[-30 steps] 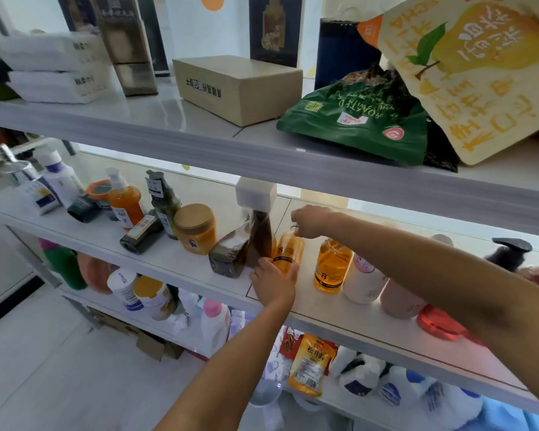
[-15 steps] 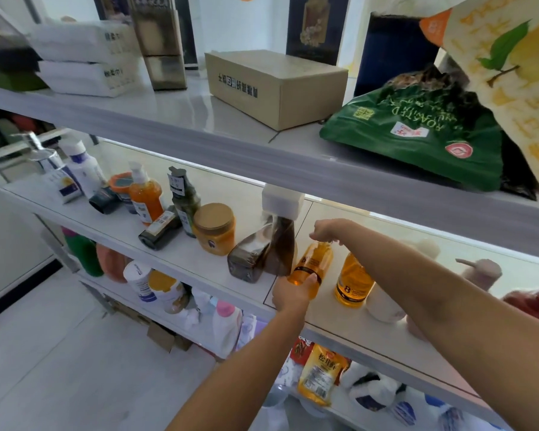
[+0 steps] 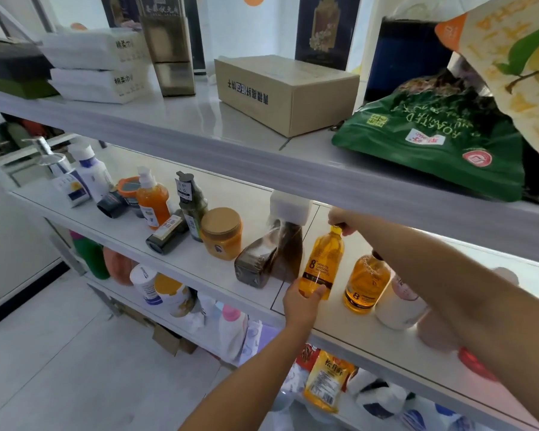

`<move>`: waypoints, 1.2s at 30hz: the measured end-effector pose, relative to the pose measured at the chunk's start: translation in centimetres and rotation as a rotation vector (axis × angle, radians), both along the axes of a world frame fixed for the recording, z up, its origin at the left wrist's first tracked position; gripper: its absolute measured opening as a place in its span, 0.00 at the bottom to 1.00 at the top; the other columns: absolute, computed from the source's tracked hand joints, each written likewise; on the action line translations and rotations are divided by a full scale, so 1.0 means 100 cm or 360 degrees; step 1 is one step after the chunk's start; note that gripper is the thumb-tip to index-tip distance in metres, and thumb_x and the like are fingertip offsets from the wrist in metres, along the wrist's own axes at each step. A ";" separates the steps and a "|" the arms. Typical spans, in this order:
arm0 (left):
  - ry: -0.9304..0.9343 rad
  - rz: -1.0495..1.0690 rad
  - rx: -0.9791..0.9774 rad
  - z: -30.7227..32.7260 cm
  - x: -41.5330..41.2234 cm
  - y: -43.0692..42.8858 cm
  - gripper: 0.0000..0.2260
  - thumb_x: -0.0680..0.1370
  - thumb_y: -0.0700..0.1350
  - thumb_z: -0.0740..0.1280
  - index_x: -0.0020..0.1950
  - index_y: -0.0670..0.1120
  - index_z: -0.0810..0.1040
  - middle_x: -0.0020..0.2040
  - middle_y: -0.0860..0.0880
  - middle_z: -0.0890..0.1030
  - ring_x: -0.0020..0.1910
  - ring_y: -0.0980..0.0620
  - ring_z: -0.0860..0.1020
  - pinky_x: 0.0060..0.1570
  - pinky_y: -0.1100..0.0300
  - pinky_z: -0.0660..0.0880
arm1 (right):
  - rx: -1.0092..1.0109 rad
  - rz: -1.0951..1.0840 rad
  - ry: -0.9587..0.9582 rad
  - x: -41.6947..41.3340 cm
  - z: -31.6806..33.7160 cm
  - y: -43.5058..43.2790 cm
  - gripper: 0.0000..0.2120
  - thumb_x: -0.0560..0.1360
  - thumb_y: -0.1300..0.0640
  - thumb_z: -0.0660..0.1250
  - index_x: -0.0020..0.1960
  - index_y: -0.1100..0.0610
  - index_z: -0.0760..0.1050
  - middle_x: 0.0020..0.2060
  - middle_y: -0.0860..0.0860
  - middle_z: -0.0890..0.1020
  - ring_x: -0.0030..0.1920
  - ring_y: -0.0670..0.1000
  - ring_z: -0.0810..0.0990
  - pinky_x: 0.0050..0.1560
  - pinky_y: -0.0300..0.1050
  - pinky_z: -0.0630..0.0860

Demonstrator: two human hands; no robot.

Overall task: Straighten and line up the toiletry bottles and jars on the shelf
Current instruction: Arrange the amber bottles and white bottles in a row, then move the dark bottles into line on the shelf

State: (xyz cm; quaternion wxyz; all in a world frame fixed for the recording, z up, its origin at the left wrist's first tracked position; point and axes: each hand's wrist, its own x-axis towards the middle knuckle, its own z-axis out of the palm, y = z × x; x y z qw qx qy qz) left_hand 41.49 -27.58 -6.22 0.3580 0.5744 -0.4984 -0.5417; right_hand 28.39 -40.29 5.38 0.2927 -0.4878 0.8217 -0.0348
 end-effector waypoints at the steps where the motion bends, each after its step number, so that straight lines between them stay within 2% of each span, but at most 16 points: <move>1: -0.0041 -0.0062 -0.0043 0.000 0.000 -0.001 0.15 0.75 0.48 0.70 0.59 0.44 0.75 0.52 0.48 0.79 0.52 0.50 0.76 0.58 0.52 0.75 | -0.0009 -0.0001 -0.0022 0.000 0.008 0.005 0.12 0.79 0.63 0.57 0.37 0.62 0.67 0.44 0.59 0.76 0.37 0.52 0.75 0.44 0.40 0.76; 3: -0.0148 -0.0163 -0.0106 -0.002 -0.003 -0.004 0.14 0.75 0.49 0.70 0.58 0.45 0.75 0.53 0.47 0.79 0.51 0.51 0.76 0.56 0.55 0.75 | -0.0034 -0.0031 -0.0045 0.003 0.022 0.015 0.15 0.80 0.62 0.57 0.35 0.60 0.66 0.32 0.54 0.70 0.29 0.48 0.67 0.31 0.35 0.69; 4: -0.0212 -0.0206 -0.0134 -0.003 -0.004 -0.006 0.14 0.75 0.49 0.70 0.57 0.45 0.75 0.54 0.46 0.79 0.51 0.51 0.75 0.54 0.56 0.74 | -0.0037 -0.0025 -0.0071 0.005 0.029 0.020 0.13 0.80 0.62 0.57 0.37 0.61 0.69 0.32 0.53 0.69 0.29 0.48 0.67 0.31 0.36 0.68; 6: -0.0363 -0.0300 -0.0206 -0.008 -0.008 -0.012 0.14 0.75 0.50 0.70 0.57 0.45 0.75 0.55 0.46 0.79 0.54 0.50 0.75 0.55 0.54 0.73 | -0.0027 0.0026 -0.0135 0.011 0.037 0.031 0.10 0.80 0.61 0.58 0.53 0.66 0.74 0.40 0.56 0.76 0.39 0.51 0.76 0.46 0.37 0.74; 7: -0.0453 -0.0345 -0.0240 -0.011 -0.009 -0.014 0.15 0.75 0.51 0.70 0.57 0.46 0.75 0.55 0.47 0.78 0.55 0.49 0.75 0.55 0.52 0.74 | -0.0043 0.0068 -0.0112 0.013 0.041 0.038 0.13 0.80 0.61 0.59 0.60 0.68 0.72 0.48 0.58 0.78 0.48 0.54 0.79 0.53 0.39 0.74; 10: -0.0710 -0.0406 -0.0301 -0.032 -0.014 -0.026 0.15 0.73 0.56 0.69 0.54 0.49 0.74 0.53 0.49 0.78 0.56 0.47 0.75 0.53 0.49 0.76 | -0.0105 0.0182 0.0081 0.017 0.049 0.062 0.17 0.79 0.56 0.63 0.63 0.67 0.71 0.58 0.59 0.78 0.59 0.56 0.78 0.58 0.43 0.75; 12: -0.0815 -0.0426 -0.0367 -0.034 -0.016 -0.027 0.16 0.74 0.56 0.68 0.55 0.49 0.74 0.55 0.49 0.76 0.57 0.47 0.74 0.54 0.52 0.75 | -0.0144 0.0275 0.0167 0.019 0.054 0.075 0.16 0.78 0.56 0.65 0.60 0.66 0.72 0.53 0.55 0.79 0.52 0.54 0.79 0.48 0.40 0.76; 14: -0.0883 -0.0432 -0.0429 -0.028 -0.017 -0.023 0.17 0.75 0.56 0.67 0.59 0.47 0.73 0.57 0.48 0.75 0.58 0.48 0.72 0.53 0.56 0.72 | -0.0207 0.0326 0.0225 0.018 0.054 0.083 0.09 0.75 0.57 0.68 0.49 0.63 0.74 0.39 0.51 0.77 0.37 0.48 0.75 0.33 0.35 0.70; 17: -0.0909 -0.0429 -0.0467 -0.026 -0.016 -0.019 0.17 0.77 0.55 0.65 0.60 0.46 0.72 0.58 0.47 0.74 0.59 0.48 0.72 0.52 0.58 0.70 | -0.0335 0.0382 0.0341 0.021 0.053 0.088 0.15 0.71 0.56 0.73 0.35 0.56 0.67 0.31 0.49 0.74 0.29 0.45 0.72 0.28 0.34 0.67; 20: -0.0917 -0.0489 -0.0596 -0.020 -0.001 -0.015 0.13 0.80 0.53 0.61 0.58 0.45 0.74 0.56 0.46 0.76 0.56 0.48 0.75 0.49 0.59 0.71 | -0.0305 0.0450 0.0561 0.030 0.052 0.086 0.13 0.69 0.54 0.75 0.42 0.59 0.72 0.31 0.49 0.76 0.29 0.46 0.76 0.28 0.36 0.71; 23: -0.0951 -0.0438 -0.0905 -0.009 0.029 -0.019 0.13 0.81 0.52 0.58 0.52 0.43 0.75 0.50 0.46 0.76 0.48 0.49 0.76 0.45 0.59 0.72 | -0.0141 0.0527 0.0716 0.042 0.058 0.080 0.24 0.68 0.53 0.75 0.59 0.62 0.73 0.39 0.51 0.78 0.40 0.50 0.79 0.41 0.42 0.77; 25: -0.0885 -0.0348 -0.1066 0.001 0.050 -0.028 0.12 0.81 0.52 0.60 0.46 0.44 0.73 0.46 0.47 0.76 0.42 0.50 0.75 0.40 0.60 0.72 | -0.0057 0.0521 0.0618 0.048 0.061 0.070 0.36 0.66 0.53 0.77 0.68 0.61 0.65 0.57 0.55 0.77 0.57 0.55 0.77 0.56 0.46 0.74; 27: -0.0806 -0.0286 -0.1085 0.011 0.070 -0.043 0.10 0.80 0.51 0.62 0.46 0.44 0.71 0.45 0.48 0.75 0.41 0.52 0.73 0.39 0.63 0.70 | -0.0119 0.0488 0.0308 0.055 0.062 0.057 0.45 0.62 0.53 0.80 0.73 0.57 0.60 0.67 0.54 0.71 0.67 0.56 0.70 0.66 0.48 0.70; 29: -0.0761 -0.0252 -0.1107 0.019 0.085 -0.058 0.12 0.78 0.51 0.65 0.55 0.44 0.72 0.51 0.46 0.75 0.47 0.51 0.74 0.44 0.64 0.71 | -0.0226 0.0427 0.0048 0.064 0.059 0.047 0.45 0.60 0.54 0.81 0.72 0.54 0.62 0.67 0.52 0.72 0.67 0.55 0.70 0.68 0.51 0.69; 33: -0.0931 -0.0446 -0.1092 0.033 0.095 -0.088 0.27 0.75 0.51 0.69 0.71 0.45 0.65 0.67 0.46 0.71 0.66 0.48 0.68 0.63 0.58 0.68 | -0.0485 0.0141 -0.0212 0.072 0.046 0.044 0.33 0.63 0.59 0.79 0.65 0.56 0.71 0.59 0.54 0.76 0.62 0.56 0.72 0.61 0.47 0.71; 36: -0.0970 -0.0673 -0.1043 0.037 0.090 -0.096 0.27 0.75 0.49 0.70 0.72 0.48 0.65 0.67 0.48 0.72 0.67 0.48 0.69 0.64 0.55 0.68 | -0.0556 0.0024 -0.0172 0.073 0.044 0.049 0.30 0.63 0.59 0.79 0.62 0.58 0.73 0.57 0.55 0.77 0.59 0.55 0.73 0.55 0.44 0.70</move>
